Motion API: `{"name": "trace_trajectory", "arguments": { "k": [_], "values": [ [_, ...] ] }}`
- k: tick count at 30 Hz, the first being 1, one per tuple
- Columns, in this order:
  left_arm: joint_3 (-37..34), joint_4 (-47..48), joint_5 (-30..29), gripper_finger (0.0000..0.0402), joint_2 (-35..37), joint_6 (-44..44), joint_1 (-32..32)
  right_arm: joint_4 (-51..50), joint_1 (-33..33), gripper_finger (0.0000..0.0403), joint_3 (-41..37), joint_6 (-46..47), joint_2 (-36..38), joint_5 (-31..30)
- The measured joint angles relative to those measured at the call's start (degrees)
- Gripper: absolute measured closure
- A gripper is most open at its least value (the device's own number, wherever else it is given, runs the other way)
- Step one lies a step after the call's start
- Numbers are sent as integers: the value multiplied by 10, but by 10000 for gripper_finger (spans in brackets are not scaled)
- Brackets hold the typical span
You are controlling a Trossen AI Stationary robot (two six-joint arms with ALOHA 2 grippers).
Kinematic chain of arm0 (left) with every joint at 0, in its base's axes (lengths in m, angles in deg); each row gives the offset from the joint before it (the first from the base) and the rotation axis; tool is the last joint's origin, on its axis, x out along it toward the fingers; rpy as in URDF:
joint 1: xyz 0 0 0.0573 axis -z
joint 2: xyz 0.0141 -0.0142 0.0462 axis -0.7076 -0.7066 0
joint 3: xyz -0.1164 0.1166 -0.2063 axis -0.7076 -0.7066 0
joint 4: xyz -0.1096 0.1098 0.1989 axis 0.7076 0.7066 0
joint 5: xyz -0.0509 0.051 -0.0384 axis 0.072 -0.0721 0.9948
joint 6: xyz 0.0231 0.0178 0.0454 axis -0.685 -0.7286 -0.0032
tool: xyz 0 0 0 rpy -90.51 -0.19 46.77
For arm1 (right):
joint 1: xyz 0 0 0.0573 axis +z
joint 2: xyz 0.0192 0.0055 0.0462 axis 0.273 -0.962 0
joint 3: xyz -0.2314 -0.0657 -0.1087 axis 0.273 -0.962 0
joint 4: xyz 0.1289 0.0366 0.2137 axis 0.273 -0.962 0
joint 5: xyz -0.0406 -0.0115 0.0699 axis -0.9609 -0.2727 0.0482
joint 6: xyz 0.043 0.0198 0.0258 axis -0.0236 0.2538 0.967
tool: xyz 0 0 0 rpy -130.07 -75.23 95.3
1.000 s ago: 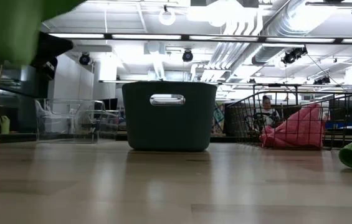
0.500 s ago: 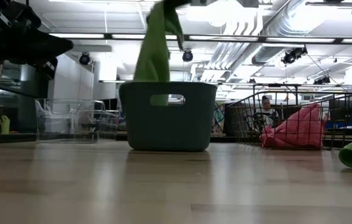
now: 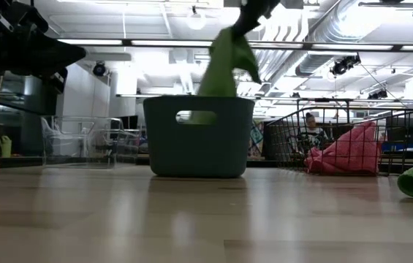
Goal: Sort microfiber towel by color & place in baskets
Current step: Put the left green microfiber cloth into the blue bin
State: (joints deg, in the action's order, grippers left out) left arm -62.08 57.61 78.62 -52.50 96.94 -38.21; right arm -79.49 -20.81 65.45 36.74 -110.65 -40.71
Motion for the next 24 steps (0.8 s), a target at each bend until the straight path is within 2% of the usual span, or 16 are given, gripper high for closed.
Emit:
{"name": "trace_trajectory", "arguments": {
  "k": [4, 6, 9, 15, 20, 24],
  "values": [
    [0, 0, 0, 401, 0, 0, 0, 38, -35, 403, -17, -6, 38, 95],
    [0, 0, 0, 401, 0, 0, 0, 47, -45, 403, -25, 14, 39, 144],
    [0, 0, 0, 401, 0, 0, 0, 84, -43, 403, -52, 42, 30, 185],
    [0, 0, 0, 401, 0, 0, 0, 213, -15, 403, -131, 91, -11, 189],
    [0, 0, 0, 401, 0, 0, 0, 230, -21, 403, -174, 181, -60, 141],
    [0, 0, 0, 401, 0, 0, 0, 244, -32, 402, -173, 257, -106, 180]
  ]
}}
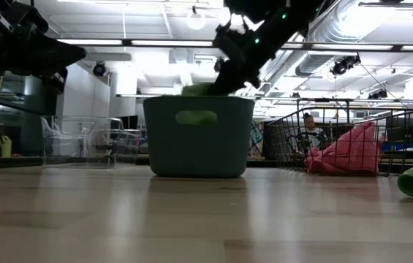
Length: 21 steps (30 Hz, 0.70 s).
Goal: Sort microfiber towel by color & place in baskets
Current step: Put the left green microfiber cloth into the blue bin, then put the bottom green microfiber cloth into the blue bin
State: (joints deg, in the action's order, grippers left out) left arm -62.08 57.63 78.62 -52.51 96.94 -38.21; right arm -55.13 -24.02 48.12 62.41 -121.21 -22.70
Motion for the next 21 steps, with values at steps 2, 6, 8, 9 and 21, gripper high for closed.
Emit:
{"name": "trace_trajectory", "arguments": {
  "k": [2, 6, 8, 9, 21],
  "values": [
    [0, 0, 0, 401, 0, 0, 0, -1, -1, 396, 11, 38, -19, 9],
    [0, 0, 0, 401, 0, 0, 0, -59, -9, 350, 47, 65, -30, 23],
    [0, 0, 0, 401, 0, 0, 0, -105, -15, 311, 71, 61, -30, 31],
    [0, 0, 0, 401, 0, 0, 0, -135, -17, 289, 86, 60, -30, 33],
    [0, 0, 0, 401, 0, 0, 0, -429, -9, 100, 285, 22, -28, 192]
  ]
}}
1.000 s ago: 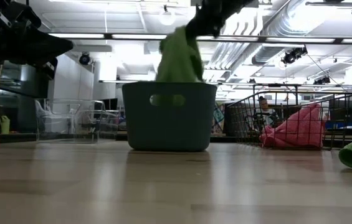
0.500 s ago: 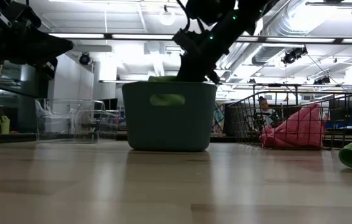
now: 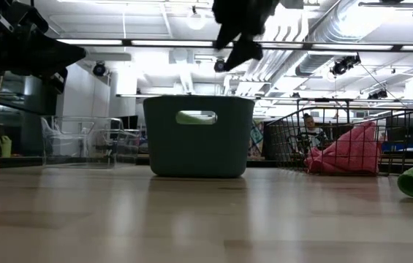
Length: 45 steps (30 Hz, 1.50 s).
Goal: Sort microfiber towel by color & place in baskets
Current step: Put the bottom green microfiber cloth into the blue bin
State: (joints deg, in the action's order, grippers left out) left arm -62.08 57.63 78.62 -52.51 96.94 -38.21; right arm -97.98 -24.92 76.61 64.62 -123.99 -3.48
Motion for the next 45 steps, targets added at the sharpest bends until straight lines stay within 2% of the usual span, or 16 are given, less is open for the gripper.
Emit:
{"name": "trace_trajectory", "arguments": {
  "k": [2, 6, 13, 17, 25, 31, 35, 40, 43, 45],
  "values": [
    [0, 0, 0, 401, 0, 0, 0, -60, 23, 97, 13, 15, 0, 31],
    [0, 0, 0, 401, 0, 0, 0, -155, 110, 96, -4, 38, 4, 24],
    [0, 0, 0, 401, 0, 0, 0, -166, 295, 96, -152, 211, 38, 12],
    [0, 0, 0, 401, 0, 0, 0, -159, 371, 96, -225, 316, 39, 27],
    [0, 0, 0, 401, 0, 0, 0, -152, 438, 96, -280, 465, 41, 35],
    [0, 0, 0, 401, 0, 0, 0, -166, 452, 100, -281, 500, 34, 28],
    [0, 0, 0, 401, 0, 0, 0, -167, 463, 128, -281, 510, 22, 30],
    [0, 0, 0, 401, 0, 0, 0, -167, 468, 188, -281, 509, 1, 34],
    [0, 0, 0, 401, 0, 0, 0, -170, 468, 251, -278, 506, -5, 40],
    [0, 0, 0, 401, 0, 0, 0, -180, 468, 315, -263, 504, -4, 37]
  ]
}}
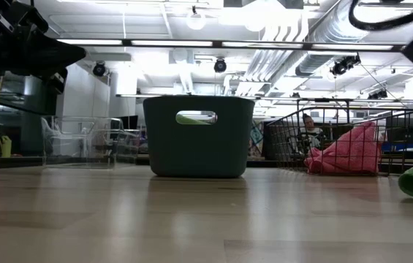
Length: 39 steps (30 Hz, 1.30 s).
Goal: Sort microfiber towel by color & place in baskets
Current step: Put the bottom green microfiber cloth into the blue bin
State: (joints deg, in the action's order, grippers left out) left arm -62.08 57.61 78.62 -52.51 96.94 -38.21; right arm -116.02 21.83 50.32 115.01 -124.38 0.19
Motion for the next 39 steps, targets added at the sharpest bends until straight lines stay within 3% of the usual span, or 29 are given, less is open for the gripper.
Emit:
{"name": "trace_trajectory", "arguments": {
  "k": [2, 6, 8, 10, 15, 19, 23, 27, 33, 39],
  "values": [
    [0, 0, 0, 401, 0, 0, 0, -11, 0, 377, 27, -24, 6, -5],
    [0, 0, 0, 401, 0, 0, 0, -91, -15, 391, 127, -68, 25, -15],
    [0, 0, 0, 401, 0, 0, 0, -130, -32, 399, 197, -97, 39, -47],
    [0, 0, 0, 401, 0, 0, 0, -139, -49, 396, 270, -137, 53, -104],
    [0, 0, 0, 401, 0, 0, 0, -95, -109, 400, 423, -236, 70, -313],
    [0, 0, 0, 401, 0, 0, 0, -5, -183, 401, 474, -381, 69, -424],
    [0, 0, 0, 401, 0, 0, 0, 89, -270, 402, 463, -510, 68, -447],
    [0, 0, 0, 401, 0, 0, 0, 154, -358, 402, 407, -577, 66, -436],
    [0, 0, 0, 401, 0, 0, 0, 362, -454, 402, 255, -596, 65, -300],
    [0, 0, 0, 401, 0, 0, 0, 459, -484, 403, 101, -533, 62, -270]
  ]
}}
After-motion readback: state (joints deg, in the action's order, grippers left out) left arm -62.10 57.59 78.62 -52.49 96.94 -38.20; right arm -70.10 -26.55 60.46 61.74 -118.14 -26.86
